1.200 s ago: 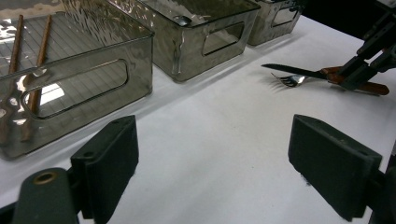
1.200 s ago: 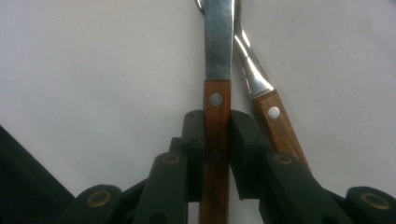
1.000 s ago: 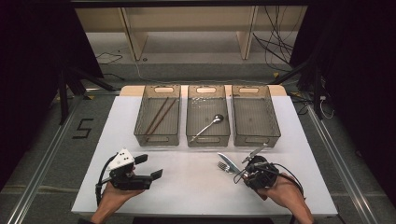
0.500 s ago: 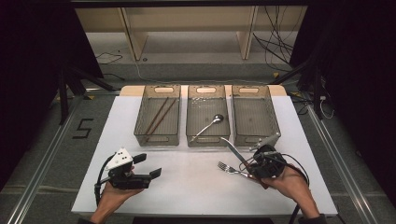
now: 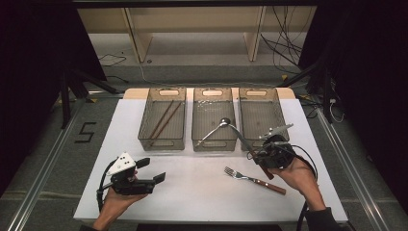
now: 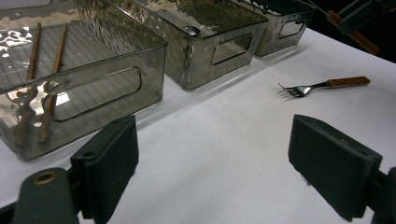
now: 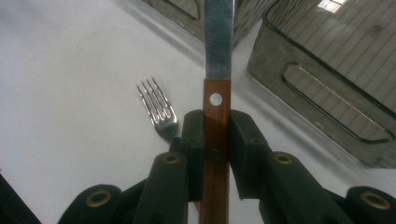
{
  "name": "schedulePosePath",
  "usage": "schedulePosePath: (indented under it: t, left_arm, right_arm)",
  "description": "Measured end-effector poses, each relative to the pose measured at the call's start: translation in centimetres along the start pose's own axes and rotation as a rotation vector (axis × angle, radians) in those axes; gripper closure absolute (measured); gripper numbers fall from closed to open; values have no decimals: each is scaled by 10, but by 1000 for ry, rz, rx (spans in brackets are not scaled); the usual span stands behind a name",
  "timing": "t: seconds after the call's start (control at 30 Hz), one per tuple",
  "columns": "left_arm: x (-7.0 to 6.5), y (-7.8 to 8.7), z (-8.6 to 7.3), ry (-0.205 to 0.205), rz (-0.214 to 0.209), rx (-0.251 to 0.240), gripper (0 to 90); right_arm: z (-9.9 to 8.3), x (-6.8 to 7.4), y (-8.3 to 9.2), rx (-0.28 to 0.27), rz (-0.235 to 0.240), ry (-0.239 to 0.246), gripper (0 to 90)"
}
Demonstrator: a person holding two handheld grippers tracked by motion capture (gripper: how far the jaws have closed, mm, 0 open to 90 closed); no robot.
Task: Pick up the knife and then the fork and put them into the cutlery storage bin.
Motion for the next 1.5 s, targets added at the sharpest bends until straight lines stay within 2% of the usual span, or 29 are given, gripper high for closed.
schedulePosePath:
  t: [0.33, 0.57, 1.0, 1.23, 1.5]
  left_arm:
    - [0, 0, 0, -1, 0, -3, 158]
    - [1, 1, 0, -2, 5, -6, 158]
    - [1, 1, 1, 1, 6, -11, 158]
    - [1, 1, 1, 0, 7, -13, 158]
    - [1, 1, 1, 3, 9, -18, 158]
  right_arm:
    - [15, -7, 3, -37, -3, -3, 773]
    - [29, -18, 5, -60, -17, -8, 773]
    - [49, -42, 9, -111, -50, -47, 773]
    - [64, -49, 11, -129, -61, -58, 773]
    - [77, -61, 10, -153, -72, -92, 773]
Point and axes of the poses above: each handheld gripper's, and its own axes: y roughly backward along the jaws, z roughly out of its top, x roughly to its left, the point moved 3 cm from there along -y, roughly forward along the jaws, and after that the axes turned 10 degrees about z, right-handed, at the moved point
